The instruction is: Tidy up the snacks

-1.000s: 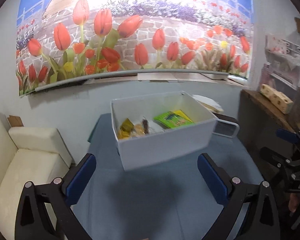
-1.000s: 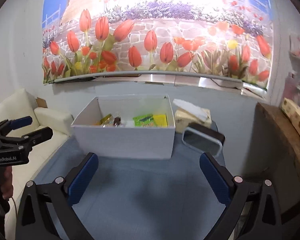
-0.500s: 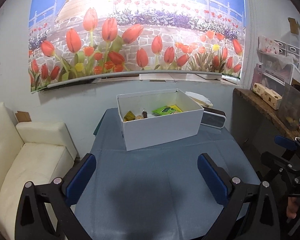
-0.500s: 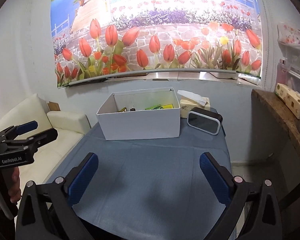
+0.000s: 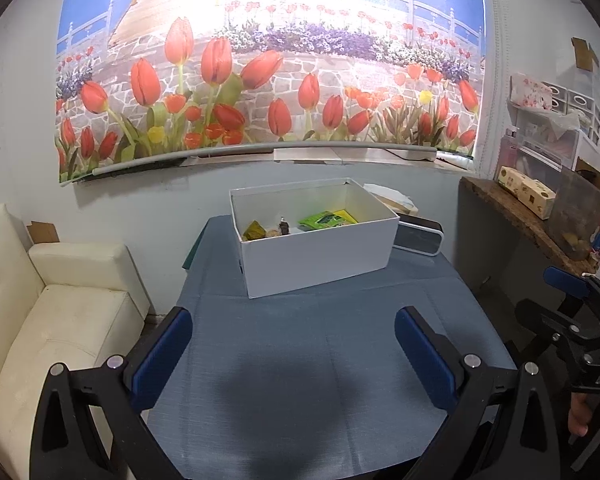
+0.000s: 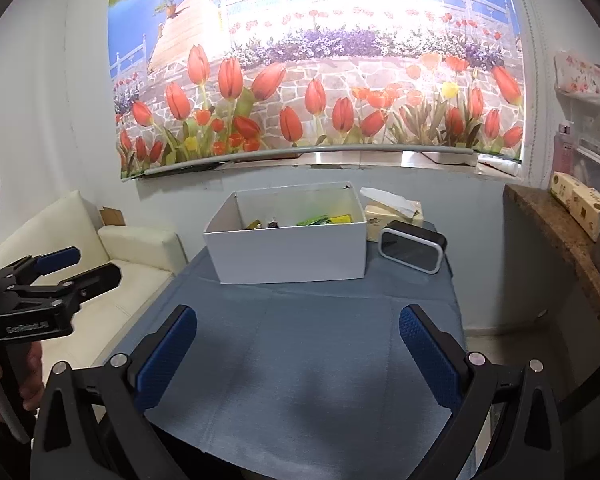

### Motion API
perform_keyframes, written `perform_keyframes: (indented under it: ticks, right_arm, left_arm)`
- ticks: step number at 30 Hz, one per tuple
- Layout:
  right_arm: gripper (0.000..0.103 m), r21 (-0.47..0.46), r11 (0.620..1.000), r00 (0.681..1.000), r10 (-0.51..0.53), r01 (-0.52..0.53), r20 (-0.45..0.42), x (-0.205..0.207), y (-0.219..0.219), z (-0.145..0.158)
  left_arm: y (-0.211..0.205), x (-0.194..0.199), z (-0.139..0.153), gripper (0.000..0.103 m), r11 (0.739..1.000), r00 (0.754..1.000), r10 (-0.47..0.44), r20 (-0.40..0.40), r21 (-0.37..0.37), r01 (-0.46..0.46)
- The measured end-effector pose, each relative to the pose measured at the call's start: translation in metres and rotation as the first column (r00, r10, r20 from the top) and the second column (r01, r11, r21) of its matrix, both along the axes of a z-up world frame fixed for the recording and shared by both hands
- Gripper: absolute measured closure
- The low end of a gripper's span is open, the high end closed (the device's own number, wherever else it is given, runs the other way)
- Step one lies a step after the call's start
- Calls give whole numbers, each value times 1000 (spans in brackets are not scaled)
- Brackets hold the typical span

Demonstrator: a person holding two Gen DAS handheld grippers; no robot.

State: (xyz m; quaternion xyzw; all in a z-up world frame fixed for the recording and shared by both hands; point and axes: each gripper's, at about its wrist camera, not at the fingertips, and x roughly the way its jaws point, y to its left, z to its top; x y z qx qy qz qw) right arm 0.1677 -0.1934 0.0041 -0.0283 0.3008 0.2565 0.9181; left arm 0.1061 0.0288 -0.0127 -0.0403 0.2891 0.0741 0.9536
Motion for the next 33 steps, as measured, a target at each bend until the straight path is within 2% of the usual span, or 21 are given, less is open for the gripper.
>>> perform_keyframes:
  ticks: [33]
  right_arm:
    - [0, 9, 1000, 1000, -1, 1, -9, 0, 1, 0]
  left_arm:
    - [-6, 3, -1, 0, 1000, 1000, -18, -12, -1, 18]
